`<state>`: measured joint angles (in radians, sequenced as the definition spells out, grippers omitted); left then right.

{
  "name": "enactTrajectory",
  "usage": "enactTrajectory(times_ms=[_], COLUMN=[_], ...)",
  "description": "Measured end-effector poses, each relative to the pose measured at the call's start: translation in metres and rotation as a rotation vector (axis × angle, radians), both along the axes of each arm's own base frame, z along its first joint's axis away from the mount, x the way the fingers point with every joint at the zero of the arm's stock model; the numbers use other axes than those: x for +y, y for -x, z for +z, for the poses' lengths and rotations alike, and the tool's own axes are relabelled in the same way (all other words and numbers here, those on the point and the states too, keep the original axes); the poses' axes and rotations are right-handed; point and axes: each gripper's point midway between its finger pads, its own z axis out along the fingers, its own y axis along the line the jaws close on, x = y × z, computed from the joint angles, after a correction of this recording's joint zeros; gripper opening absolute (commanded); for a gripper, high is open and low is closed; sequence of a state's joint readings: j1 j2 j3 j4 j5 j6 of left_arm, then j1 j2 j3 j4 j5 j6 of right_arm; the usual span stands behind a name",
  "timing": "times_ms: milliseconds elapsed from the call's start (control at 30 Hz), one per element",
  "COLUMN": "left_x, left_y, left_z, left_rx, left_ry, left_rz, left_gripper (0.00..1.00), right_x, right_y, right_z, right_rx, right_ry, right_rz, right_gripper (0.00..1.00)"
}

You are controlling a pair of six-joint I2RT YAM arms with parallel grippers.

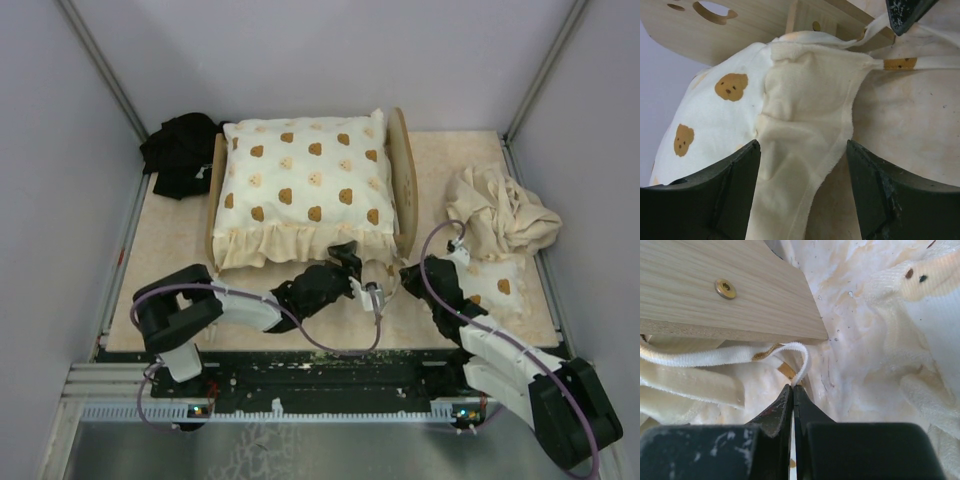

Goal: Set up the pet bed

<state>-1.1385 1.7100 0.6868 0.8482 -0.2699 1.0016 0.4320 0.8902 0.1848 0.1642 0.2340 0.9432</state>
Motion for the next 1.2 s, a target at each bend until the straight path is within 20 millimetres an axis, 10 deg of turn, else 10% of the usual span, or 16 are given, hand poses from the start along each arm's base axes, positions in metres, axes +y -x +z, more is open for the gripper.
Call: enactTrajectory(times_ms=[433, 567, 700, 1000, 1200], left_x=[-0.003, -0.003, -0.008, -0.011, -0.011], left_y=[-0.002, -0.012, -0.022, -0.028, -0.028], left_z=[-0.022, -0.023, 0.003, 0.037, 0.088], left_rx=[-0.100, -0.163, -0.227, -0.189, -0.014], left_ry=[-0.085, -0.093, -0.041, 0.050, 0.260], left_rz=[0.034, 0.083, 0.137, 0.184, 0.176], left_gripper=[0.78, 0.42, 0.02, 0.00, 0.00], right_x=[0.002, 0.003, 0.003, 0.007, 0.017], right_y=[0.002, 0.002, 0.003, 0.003, -0.011], right_z=[-0.007, -0.006, -0.001, 0.032, 0.097], right_rx=[0.029, 0.025, 0.009, -0.103, -0.291], right_ry=[0.003, 0.000, 0.000, 0.074, 0.202], right_rz=[0.013, 0.016, 0.025, 0.132, 0.268], right_gripper=[0.00, 0.00, 0.00, 0.00, 0.00])
